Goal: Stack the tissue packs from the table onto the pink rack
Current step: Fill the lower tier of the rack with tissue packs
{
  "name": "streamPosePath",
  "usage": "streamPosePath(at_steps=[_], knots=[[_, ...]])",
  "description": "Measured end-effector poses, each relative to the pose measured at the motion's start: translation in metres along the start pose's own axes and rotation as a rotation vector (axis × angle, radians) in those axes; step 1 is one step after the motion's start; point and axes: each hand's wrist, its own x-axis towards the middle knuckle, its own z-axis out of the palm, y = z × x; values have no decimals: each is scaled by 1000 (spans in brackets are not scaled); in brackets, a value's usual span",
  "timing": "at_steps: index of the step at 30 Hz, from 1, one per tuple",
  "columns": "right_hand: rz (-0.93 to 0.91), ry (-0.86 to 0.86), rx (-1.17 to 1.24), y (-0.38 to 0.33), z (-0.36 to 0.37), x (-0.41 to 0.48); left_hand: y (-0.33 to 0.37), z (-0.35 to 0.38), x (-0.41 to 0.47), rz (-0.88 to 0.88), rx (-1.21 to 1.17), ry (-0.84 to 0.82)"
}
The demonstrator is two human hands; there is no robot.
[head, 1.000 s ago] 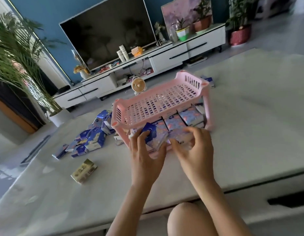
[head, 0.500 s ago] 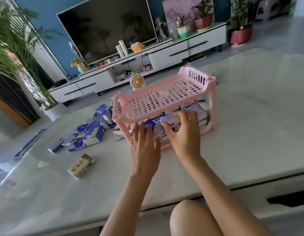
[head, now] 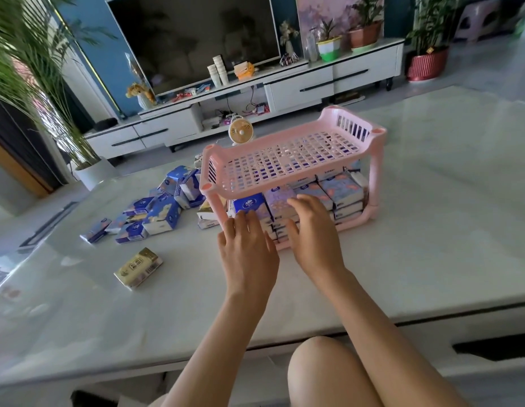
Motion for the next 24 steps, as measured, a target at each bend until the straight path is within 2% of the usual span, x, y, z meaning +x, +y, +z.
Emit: streamPosePath(at_steps=[9, 12, 15, 20, 24], knots=[[8, -74, -26, 2, -4, -4, 0, 3, -4, 9, 49, -61], [-45, -6, 36, 9, -11, -8, 1, 5, -7, 12, 49, -51], [-62, 54, -14, 27, -22, -10, 4, 3, -7, 31, 9, -9], [-108, -98, -171, 48, -31, -16, 7, 8, -10, 40, 35, -17], [-102, -133, -205, 52, -30, -17, 8, 9, -11, 35, 34, -30]])
